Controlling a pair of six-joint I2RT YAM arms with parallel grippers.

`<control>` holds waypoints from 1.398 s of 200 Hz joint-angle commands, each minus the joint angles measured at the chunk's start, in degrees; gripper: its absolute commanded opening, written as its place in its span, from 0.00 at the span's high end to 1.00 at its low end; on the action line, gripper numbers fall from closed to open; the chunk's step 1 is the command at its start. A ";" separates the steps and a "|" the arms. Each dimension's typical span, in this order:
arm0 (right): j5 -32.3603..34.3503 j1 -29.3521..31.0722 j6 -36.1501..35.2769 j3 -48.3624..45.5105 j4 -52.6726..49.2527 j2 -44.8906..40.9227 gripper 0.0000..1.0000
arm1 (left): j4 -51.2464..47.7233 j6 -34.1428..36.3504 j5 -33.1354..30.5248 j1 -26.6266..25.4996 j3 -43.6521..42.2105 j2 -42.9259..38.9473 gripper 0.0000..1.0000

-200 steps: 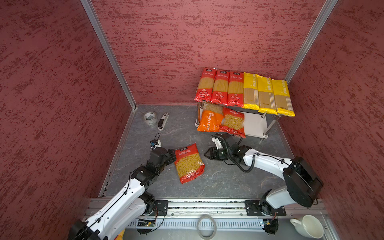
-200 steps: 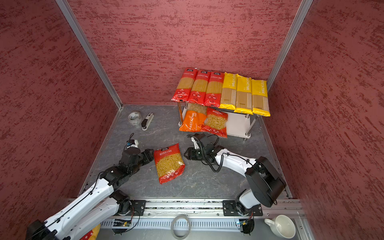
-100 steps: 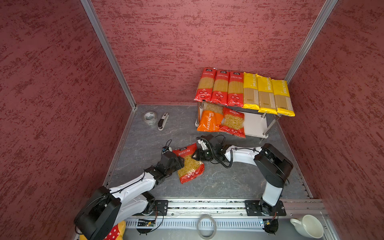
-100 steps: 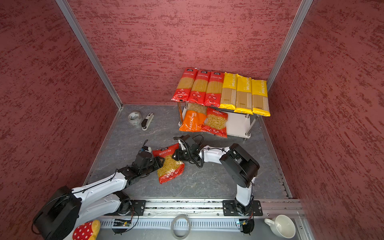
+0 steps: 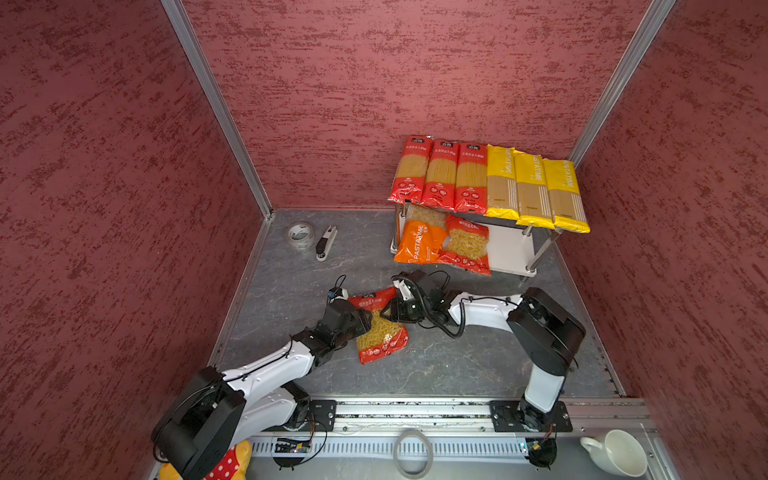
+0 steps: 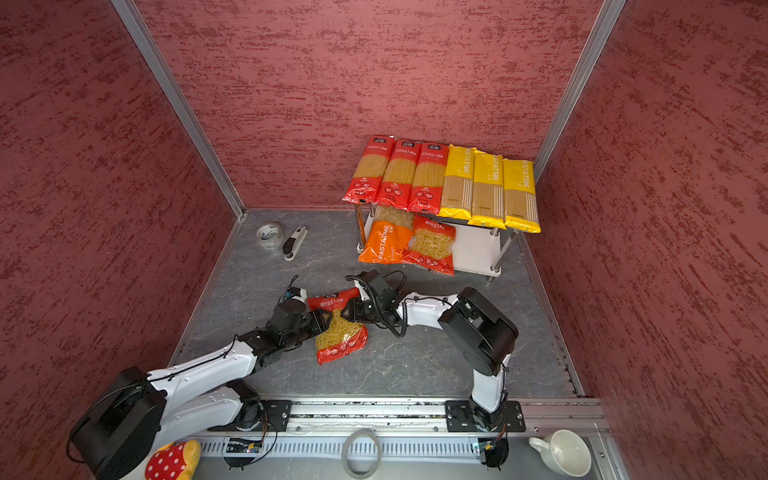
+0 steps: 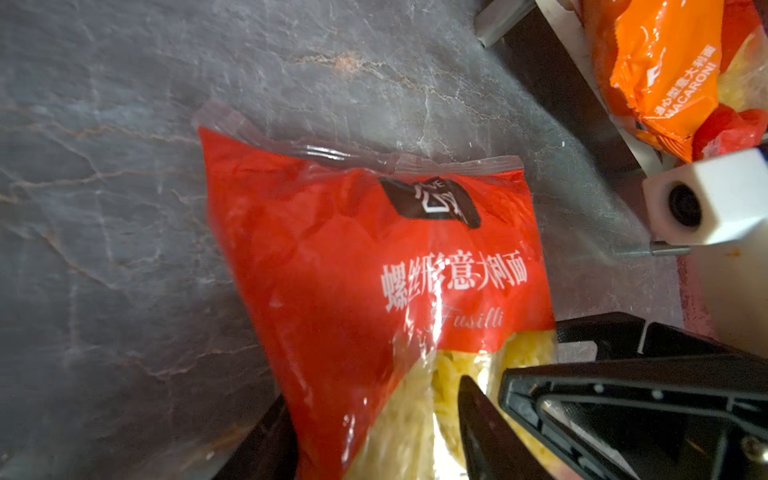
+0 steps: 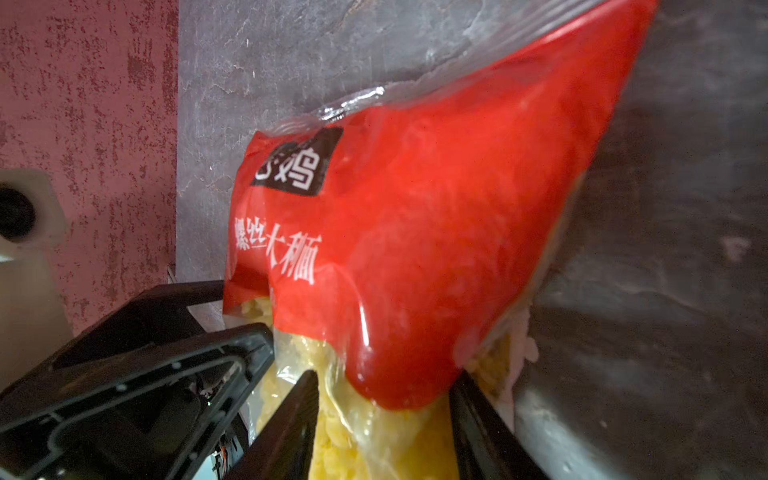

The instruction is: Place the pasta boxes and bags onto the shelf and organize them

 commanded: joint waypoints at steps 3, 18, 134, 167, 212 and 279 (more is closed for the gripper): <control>-1.58 -0.17 -0.83 -0.26 0.47 -2.03 0.43 | -2.47 1.86 2.02 0.72 2.66 -1.64 0.34; -1.79 -0.86 -1.73 0.39 -1.80 -2.41 0.42 | -4.59 2.09 2.30 0.70 3.17 -3.05 0.32; -4.50 -1.14 1.39 1.39 -3.40 -1.93 0.42 | -2.87 -1.00 -0.34 -5.33 1.40 -4.99 0.33; -5.76 1.18 2.08 4.04 -2.50 -0.16 0.56 | 3.49 -1.13 0.17 -7.28 1.68 -0.52 0.44; -5.50 0.77 1.64 3.12 -3.01 -0.66 0.66 | 0.26 2.41 -0.05 -6.37 3.47 -2.12 0.59; -1.74 -3.02 2.00 -3.78 -5.72 -8.28 0.40 | -17.15 5.75 5.57 3.68 3.96 -15.48 0.31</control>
